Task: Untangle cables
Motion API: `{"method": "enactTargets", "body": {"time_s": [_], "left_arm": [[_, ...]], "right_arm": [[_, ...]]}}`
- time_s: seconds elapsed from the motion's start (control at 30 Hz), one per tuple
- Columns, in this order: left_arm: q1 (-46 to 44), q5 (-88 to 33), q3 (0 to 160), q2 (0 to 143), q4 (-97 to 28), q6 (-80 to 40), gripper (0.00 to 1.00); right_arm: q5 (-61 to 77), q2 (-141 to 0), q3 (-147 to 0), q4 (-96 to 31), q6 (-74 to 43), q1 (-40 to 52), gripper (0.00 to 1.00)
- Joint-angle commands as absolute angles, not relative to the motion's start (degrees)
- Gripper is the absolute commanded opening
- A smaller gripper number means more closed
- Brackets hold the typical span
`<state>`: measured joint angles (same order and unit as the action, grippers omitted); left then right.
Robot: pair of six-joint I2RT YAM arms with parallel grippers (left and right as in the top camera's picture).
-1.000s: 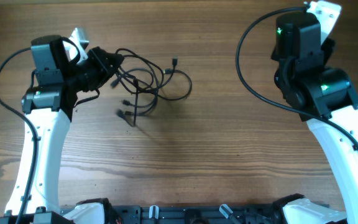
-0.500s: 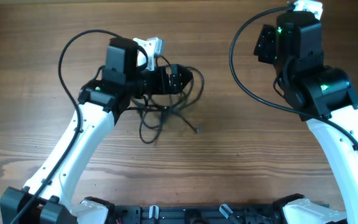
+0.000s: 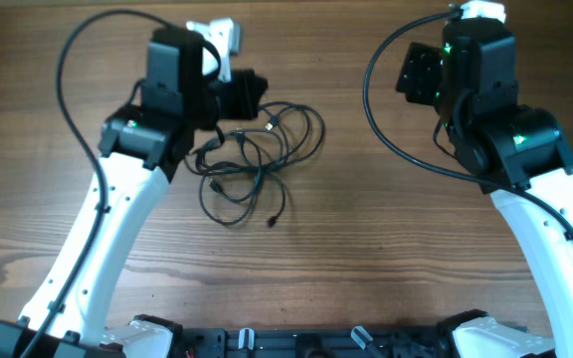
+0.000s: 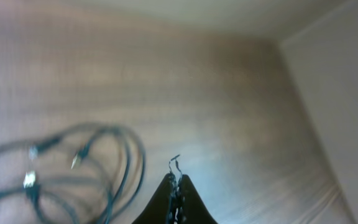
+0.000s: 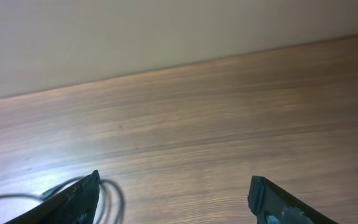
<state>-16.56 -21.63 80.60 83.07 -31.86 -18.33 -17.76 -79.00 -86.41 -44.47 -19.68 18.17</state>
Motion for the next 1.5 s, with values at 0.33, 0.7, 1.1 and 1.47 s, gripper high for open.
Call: {"method": "enactTargets", "body": {"time_s": [0.33, 0.7, 1.1, 1.47], "left_arm": [[-15.57, -10.33, 91.39, 90.32, -52.16, -16.91, 0.37], [-19.38, -10.39, 90.17, 109.23, -56.62, -30.55, 0.32], [-25.89, -1.32, 89.86, 114.59, -55.61, -30.72, 0.45], [-28.93, 4.38, 89.84, 119.28, -52.07, -30.72, 0.39]], "right_arm": [[-5.85, -87.94, -87.31, -45.04, -18.15, 18.24, 0.8], [-5.91, -89.1, -87.31, -47.03, -19.53, 17.96, 0.8], [-6.35, -89.17, -87.31, -47.29, -19.49, 17.91, 0.82], [-6.35, -89.17, -87.31, -47.68, -19.44, 17.91, 0.83]]}}
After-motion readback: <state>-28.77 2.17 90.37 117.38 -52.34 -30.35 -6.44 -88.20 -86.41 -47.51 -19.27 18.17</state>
